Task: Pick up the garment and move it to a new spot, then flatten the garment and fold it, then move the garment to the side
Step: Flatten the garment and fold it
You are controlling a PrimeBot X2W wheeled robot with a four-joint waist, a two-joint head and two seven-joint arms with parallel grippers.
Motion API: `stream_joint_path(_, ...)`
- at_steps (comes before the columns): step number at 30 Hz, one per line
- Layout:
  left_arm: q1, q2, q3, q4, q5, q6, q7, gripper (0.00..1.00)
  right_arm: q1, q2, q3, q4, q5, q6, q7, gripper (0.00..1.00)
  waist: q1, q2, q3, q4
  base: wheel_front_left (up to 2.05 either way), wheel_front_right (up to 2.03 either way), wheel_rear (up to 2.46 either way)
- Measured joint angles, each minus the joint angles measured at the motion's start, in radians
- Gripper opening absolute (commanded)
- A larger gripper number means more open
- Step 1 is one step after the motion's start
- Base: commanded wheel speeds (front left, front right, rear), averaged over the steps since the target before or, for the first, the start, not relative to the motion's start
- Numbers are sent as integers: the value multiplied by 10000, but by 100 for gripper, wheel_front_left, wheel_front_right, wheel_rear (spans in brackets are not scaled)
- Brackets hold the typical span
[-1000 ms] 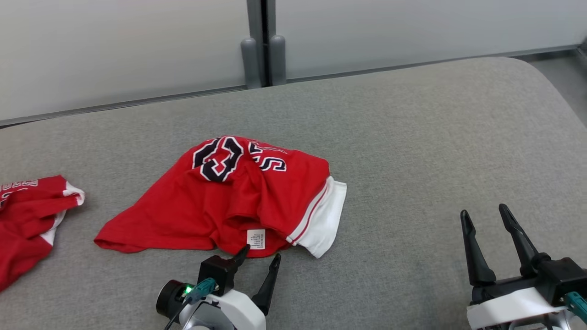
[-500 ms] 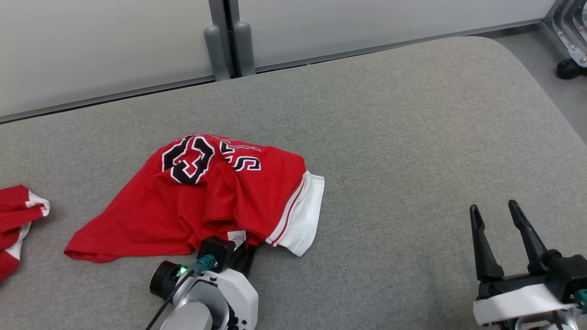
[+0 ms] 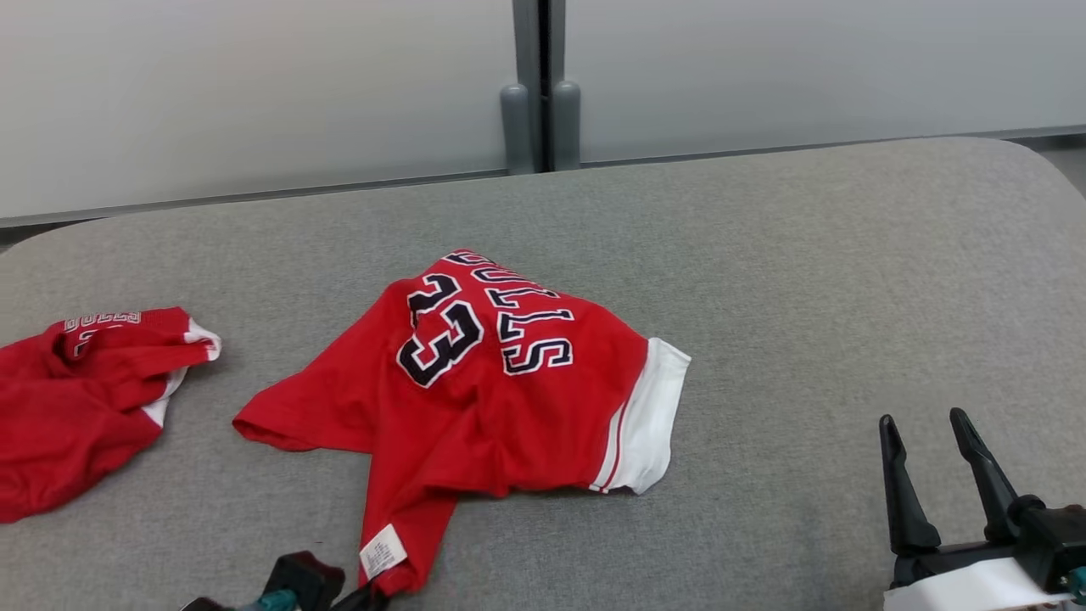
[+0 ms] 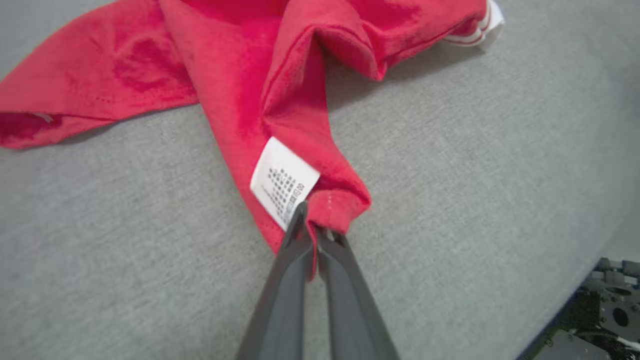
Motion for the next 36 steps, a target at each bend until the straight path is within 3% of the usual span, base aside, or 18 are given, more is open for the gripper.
stream_joint_path(6, 1735, 1317, 639, -2153, -633, 527, 1164, 0, 21, 0, 86, 67, -84, 0, -2, 100, 0, 0, -261, 443, 0, 0, 0)
stream_joint_path(10, 2487, 1666, 957, -2508, -947, 662, 1133, 0, 71, 4, 56, 82, -107, 0, -2, 100, 0, 0, -373, 523, 0, 0, 0)
stream_joint_path(11, 2559, 1574, 1078, -2458, -1152, 732, 995, 11, 96, 0, 42, 84, -109, 0, 0, 100, 0, 0, -395, 535, 0, 0, 0)
stream_joint_path(12, 2605, 1478, 1162, -2351, -1237, 813, 838, 60, 117, 2, 36, 92, -111, 0, -2, 100, 0, 0, -410, 539, 0, 0, 0)
stream_joint_path(13, 2656, 1421, 1202, -2188, -1243, 857, 700, 100, 127, -2, 58, 96, -111, 0, -2, 100, 0, 0, -422, 529, 0, 0, 0)
stream_joint_path(20, 3341, 1051, 2153, -1599, -2211, 1680, 518, 100, 151, 2, 63, 92, -151, 0, -2, 100, 0, 0, -509, 290, 0, 0, 0)
stream_joint_path(26, 3161, 1116, 2955, -3942, -1979, 2880, 393, 100, 147, -4, -25, -10, -286, 0, -2, 100, 0, 0, -504, 11, 0, 0, 0)
stream_joint_path(28, 2524, 905, 2564, -4564, -1783, 2905, 570, 100, 97, -4, 65, -33, -286, 0, -2, 100, 0, 0, -455, -118, 0, 0, 0)
stream_joint_path(31, 1186, 453, 1498, -4667, -1344, 2566, 1037, 100, -121, -4, 207, -44, -257, 0, -2, 100, 0, 0, -314, -376, 0, 0, 0)
stream_joint_path(34, -493, -437, 499, -4000, -1087, 2084, 1317, 100, -399, 6, 403, -40, -165, 2, 0, 100, 0, 0, -106, -705, 0, 0, 0)
stream_joint_path(35, -1592, -949, -238, -3183, -711, 1687, 1557, 100, -566, -6, 500, -17, -100, 0, -2, 100, 0, 0, 47, -976, 0, 0, 0)
stream_joint_path(36, -1592, -949, -238, -3183, -711, 1687, 1557, 100, -566, -6, 500, -17, -100, 0, -2, 100, 0, 0, 47, -976, 0, 0, 0)
